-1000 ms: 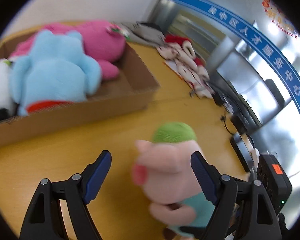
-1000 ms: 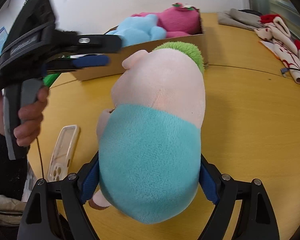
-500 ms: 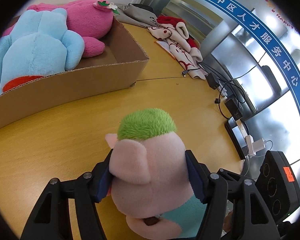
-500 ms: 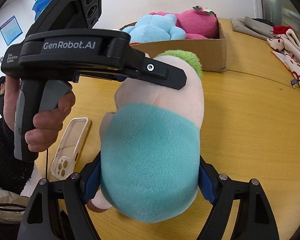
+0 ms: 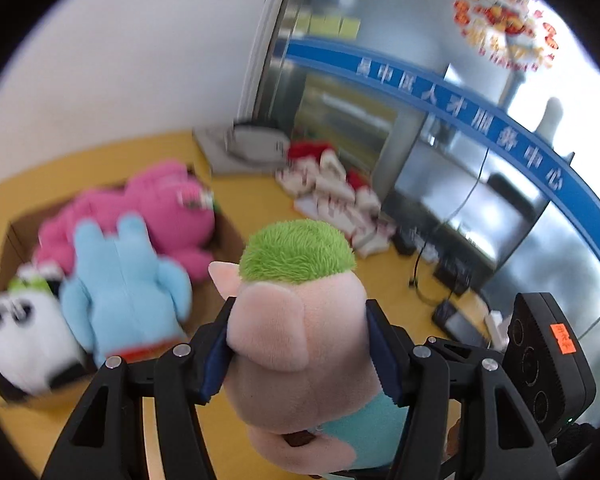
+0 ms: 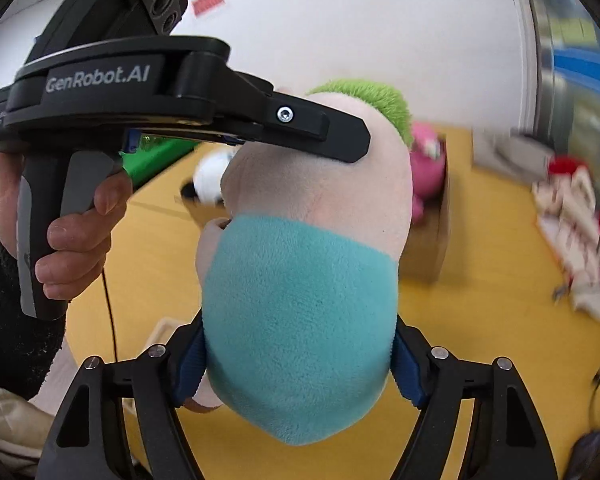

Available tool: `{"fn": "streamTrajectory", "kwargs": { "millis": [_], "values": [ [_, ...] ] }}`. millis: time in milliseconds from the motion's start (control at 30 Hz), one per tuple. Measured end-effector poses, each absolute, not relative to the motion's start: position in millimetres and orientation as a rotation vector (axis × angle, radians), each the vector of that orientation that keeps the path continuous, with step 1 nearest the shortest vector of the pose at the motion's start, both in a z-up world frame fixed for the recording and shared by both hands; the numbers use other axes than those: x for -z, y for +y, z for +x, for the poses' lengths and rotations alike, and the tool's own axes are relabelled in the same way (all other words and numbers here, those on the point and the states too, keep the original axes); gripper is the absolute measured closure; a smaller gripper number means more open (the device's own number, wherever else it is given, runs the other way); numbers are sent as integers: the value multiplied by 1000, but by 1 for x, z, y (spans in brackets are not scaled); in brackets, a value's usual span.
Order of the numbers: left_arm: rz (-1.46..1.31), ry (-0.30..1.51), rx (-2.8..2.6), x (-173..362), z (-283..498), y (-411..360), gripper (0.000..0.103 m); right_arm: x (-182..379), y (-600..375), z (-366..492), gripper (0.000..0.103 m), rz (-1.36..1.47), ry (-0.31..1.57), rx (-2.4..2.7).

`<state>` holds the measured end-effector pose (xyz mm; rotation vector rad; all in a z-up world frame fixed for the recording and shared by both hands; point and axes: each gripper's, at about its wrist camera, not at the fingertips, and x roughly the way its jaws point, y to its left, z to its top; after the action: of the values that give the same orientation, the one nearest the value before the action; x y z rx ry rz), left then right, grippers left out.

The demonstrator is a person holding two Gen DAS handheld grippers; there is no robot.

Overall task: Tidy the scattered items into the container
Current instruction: 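Lift the pig plush with both grippers and lower it into the box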

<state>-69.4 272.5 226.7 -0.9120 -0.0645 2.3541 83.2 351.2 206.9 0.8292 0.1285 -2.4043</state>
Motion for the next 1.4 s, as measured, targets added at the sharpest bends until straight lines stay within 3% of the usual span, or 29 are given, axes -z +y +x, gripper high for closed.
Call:
{"fn": "streamTrajectory", "kwargs": {
  "millis": [233, 533, 700, 1067, 1233, 1400],
  "values": [
    [-626, 79, -2478, -336, -68, 269, 43, -300, 342, 61, 22, 572, 247, 2487],
    [-610, 69, -2513, -385, -149, 256, 43, -358, 336, -22, 22, 540, 248, 2508],
    [-777, 56, -2488, -338, -216, 258, 43, -327, 344, -84, 22, 641, 187, 2463],
    [-1294, -43, -2268, -117, -317, 278, 42, -127, 363, -170, 22, 1072, -13, 2329],
    [-1285, -104, -2187, -93, -322, 280, 35, -121, 367, -167, 19, 1119, 1, 2338],
    [-1326, -99, -2155, -79, -329, 284, 33, -141, 383, -153, 14, 1124, 36, 2395]
  ]
}}
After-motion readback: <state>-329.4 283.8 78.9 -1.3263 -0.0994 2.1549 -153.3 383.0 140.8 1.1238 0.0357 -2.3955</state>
